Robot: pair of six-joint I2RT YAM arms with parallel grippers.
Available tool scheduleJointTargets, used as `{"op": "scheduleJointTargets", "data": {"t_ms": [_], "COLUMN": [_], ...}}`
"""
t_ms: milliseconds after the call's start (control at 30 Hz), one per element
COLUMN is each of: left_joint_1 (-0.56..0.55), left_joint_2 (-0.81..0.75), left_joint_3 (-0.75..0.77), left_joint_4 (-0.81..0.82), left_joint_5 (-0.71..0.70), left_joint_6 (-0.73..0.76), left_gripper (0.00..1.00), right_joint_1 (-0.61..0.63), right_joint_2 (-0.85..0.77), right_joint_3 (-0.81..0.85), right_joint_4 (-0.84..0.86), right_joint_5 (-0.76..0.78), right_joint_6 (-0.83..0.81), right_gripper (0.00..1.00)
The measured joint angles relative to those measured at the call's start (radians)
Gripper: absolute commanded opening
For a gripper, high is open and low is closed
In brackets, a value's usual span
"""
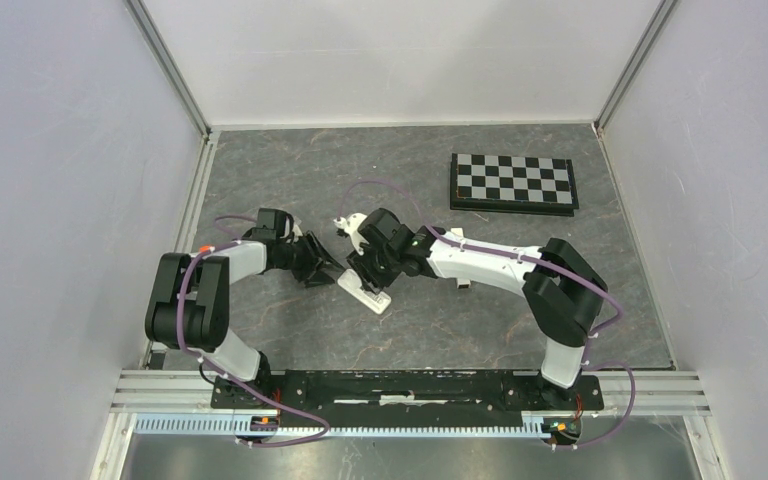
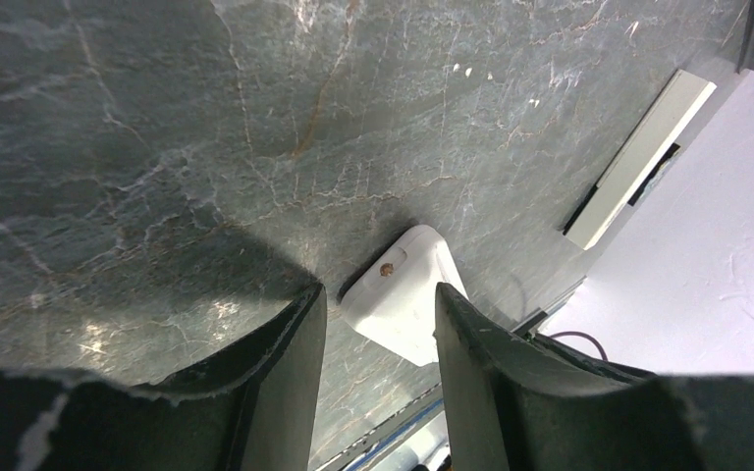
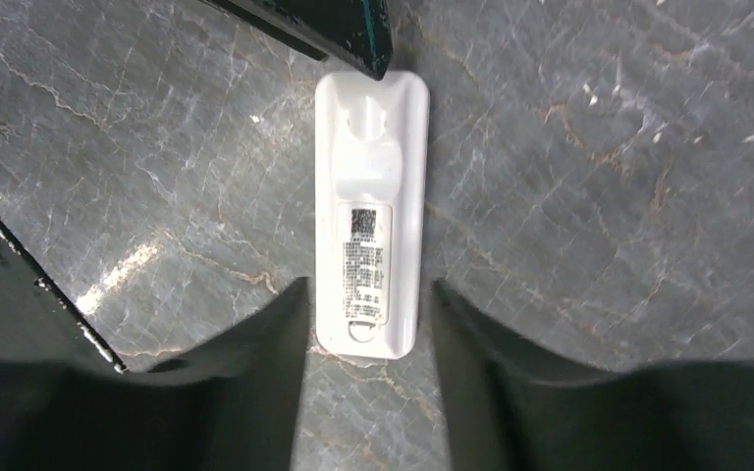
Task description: Load the batteries into the remote control
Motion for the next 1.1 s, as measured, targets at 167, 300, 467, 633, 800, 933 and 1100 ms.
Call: {"op": "scheduleJointTargets", "data": {"t_ms": [167,300,467,633,800,933,1100], "left_joint_1": [0.006,0.043,0.112,0.145,0.145,0.146,0.146], "left_joint_2": [-0.032,-0.073,-0.128,-0.149,-0.149,-0.149,-0.149], "left_joint_3": [0.001,0.000,-0.001,-0.001,-0.001,-0.001,-0.001], "left_joint_4": [-0.009,-0.031,-0.049,-0.068,-0.081,-0.093,-0.094], "left_joint_5": [-0.057,-0.121,-0.174,-0.190,-0.190,-0.190,-0.188], "left_joint_6": [-0.002,-0.002,-0.003,-0.003,-0.002,-0.002,-0.002], "left_gripper": [0.57,0.62,0.69,0.71,0.72,0.72,0.72], "right_joint_1": [0.002,0.018,0.053,0.075,0.075,0.071,0.020], "right_joint_2": [0.005,0.034,0.105,0.151,0.163,0.164,0.164], "right_joint_3": [0.003,0.004,0.025,0.040,0.054,0.056,0.056], "right_joint_4": [0.024,0.032,0.018,0.001,-0.014,-0.025,-0.027], "right_joint_5": [0.003,0.024,0.051,0.090,0.160,0.260,0.370], "right_joint_6": [-0.017,-0.057,-0.098,-0.116,-0.085,-0.005,0.115], "right_gripper": [0.82,0.83,0.84,0.72,0.45,0.38,0.38]}}
